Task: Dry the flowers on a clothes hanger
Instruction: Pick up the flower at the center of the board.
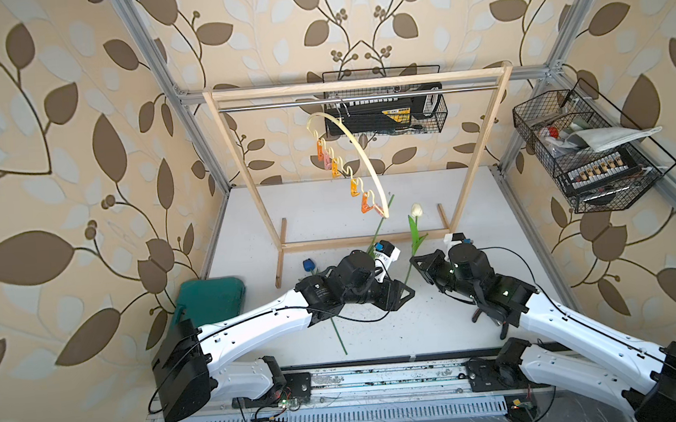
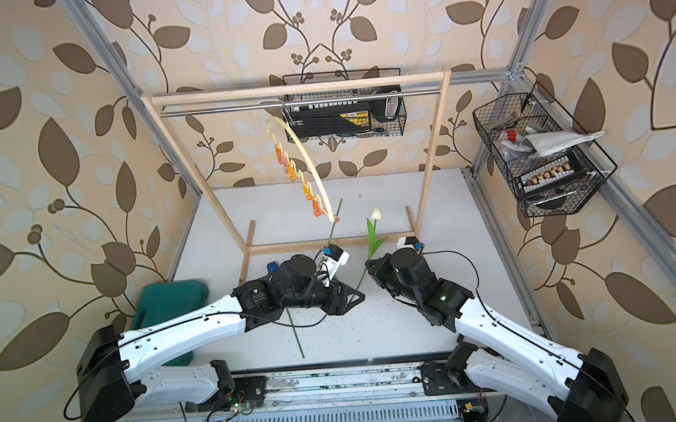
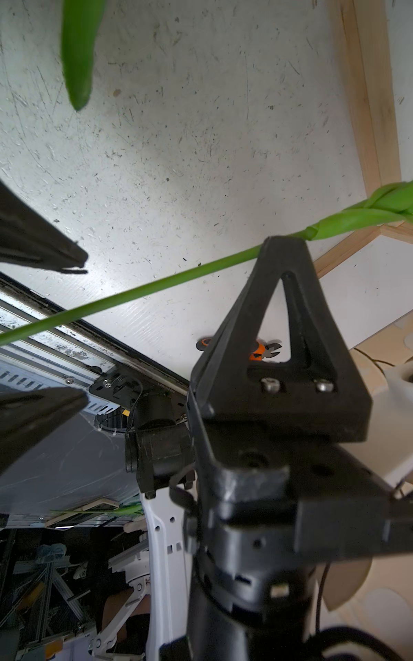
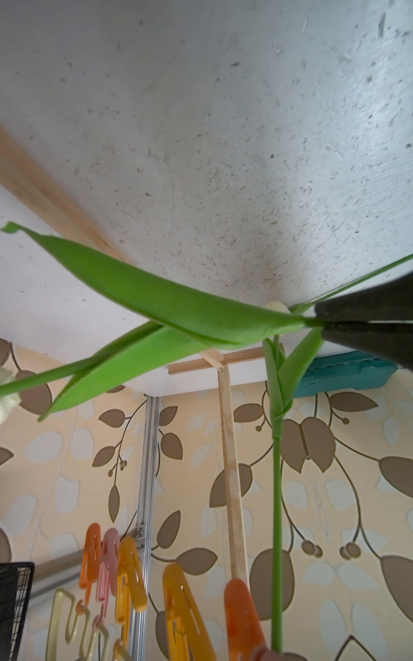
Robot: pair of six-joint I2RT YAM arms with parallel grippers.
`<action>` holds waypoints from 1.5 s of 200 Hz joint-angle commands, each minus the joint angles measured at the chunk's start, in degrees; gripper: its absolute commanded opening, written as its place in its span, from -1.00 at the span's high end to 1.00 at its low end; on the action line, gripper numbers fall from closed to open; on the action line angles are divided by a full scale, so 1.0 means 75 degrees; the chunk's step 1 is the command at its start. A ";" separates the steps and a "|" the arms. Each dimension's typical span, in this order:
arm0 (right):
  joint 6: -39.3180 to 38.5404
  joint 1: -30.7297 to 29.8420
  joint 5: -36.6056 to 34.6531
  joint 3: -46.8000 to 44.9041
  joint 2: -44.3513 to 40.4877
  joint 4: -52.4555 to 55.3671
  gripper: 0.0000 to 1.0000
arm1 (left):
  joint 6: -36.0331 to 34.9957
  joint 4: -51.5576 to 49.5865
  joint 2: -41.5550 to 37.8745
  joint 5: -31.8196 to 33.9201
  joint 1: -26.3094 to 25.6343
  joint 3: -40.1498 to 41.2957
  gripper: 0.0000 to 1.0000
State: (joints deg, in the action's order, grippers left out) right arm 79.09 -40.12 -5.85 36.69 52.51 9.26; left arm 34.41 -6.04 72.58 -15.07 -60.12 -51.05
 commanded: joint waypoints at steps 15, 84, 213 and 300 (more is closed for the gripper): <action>-0.0277 -0.0029 -0.0410 0.0275 -0.0154 0.0324 1.00 | 0.0061 0.0217 0.0125 -0.0015 -0.0078 -0.0342 0.18; -0.0303 -0.0030 -0.0322 0.0276 -0.0064 0.0289 1.00 | 0.0142 0.0053 0.0139 0.0122 -0.0082 -0.0493 0.84; -0.6440 -0.0030 0.1694 0.1115 -0.2407 0.3957 -0.08 | 0.0463 -0.6083 -0.0088 -0.0523 0.0609 -0.4230 1.00; -0.9441 -0.1344 0.1126 0.1202 -0.2771 0.2903 -0.02 | 0.1094 -0.7489 0.0056 -0.3745 0.1676 -0.5398 1.00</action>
State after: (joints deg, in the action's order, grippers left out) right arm 17.47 -47.46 3.03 44.91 35.44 37.19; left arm 40.71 -58.65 72.47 -32.12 -47.88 -89.36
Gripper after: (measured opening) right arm 0.514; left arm 0.068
